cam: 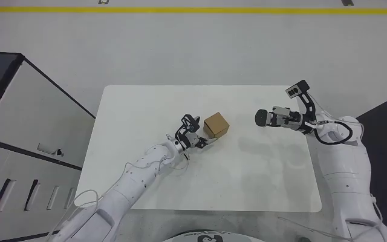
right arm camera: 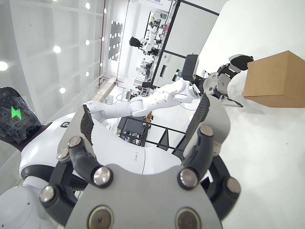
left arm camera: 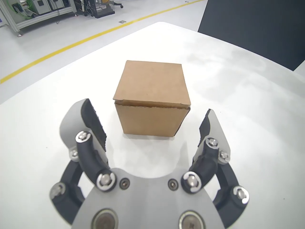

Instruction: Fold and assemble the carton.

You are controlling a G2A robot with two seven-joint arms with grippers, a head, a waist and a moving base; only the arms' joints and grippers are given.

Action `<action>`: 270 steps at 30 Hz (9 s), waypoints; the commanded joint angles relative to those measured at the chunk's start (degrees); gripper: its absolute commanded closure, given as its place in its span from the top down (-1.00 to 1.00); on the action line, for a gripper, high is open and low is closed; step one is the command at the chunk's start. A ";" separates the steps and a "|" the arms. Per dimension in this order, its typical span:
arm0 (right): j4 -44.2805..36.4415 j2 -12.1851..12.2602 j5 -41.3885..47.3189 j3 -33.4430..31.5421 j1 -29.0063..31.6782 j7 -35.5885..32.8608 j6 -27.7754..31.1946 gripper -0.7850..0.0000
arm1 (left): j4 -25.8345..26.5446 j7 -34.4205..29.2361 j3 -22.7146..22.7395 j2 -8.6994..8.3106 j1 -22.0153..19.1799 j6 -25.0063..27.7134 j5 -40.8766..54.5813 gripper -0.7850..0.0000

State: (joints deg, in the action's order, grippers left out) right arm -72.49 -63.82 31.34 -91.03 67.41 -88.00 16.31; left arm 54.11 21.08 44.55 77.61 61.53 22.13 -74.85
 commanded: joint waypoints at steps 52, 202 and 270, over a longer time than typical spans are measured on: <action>0.00 0.00 0.00 0.00 0.00 0.00 0.00 1.00 | -0.44 1.03 3.32 0.15 -2.87 15.17 -2.51 -1.00; 0.00 0.00 0.00 0.00 0.00 0.00 0.00 1.00 | 61.80 -82.80 36.32 -18.97 7.71 -22.99 113.21 -1.00; 0.00 0.00 0.00 0.00 0.00 0.00 0.00 1.00 | 61.79 -59.81 33.80 -17.41 8.68 -59.44 161.53 -1.00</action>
State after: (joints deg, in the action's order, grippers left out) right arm -72.49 -63.82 31.34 -91.03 67.41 -88.00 16.31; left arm 115.86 -38.77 78.34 60.21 70.24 -37.34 87.02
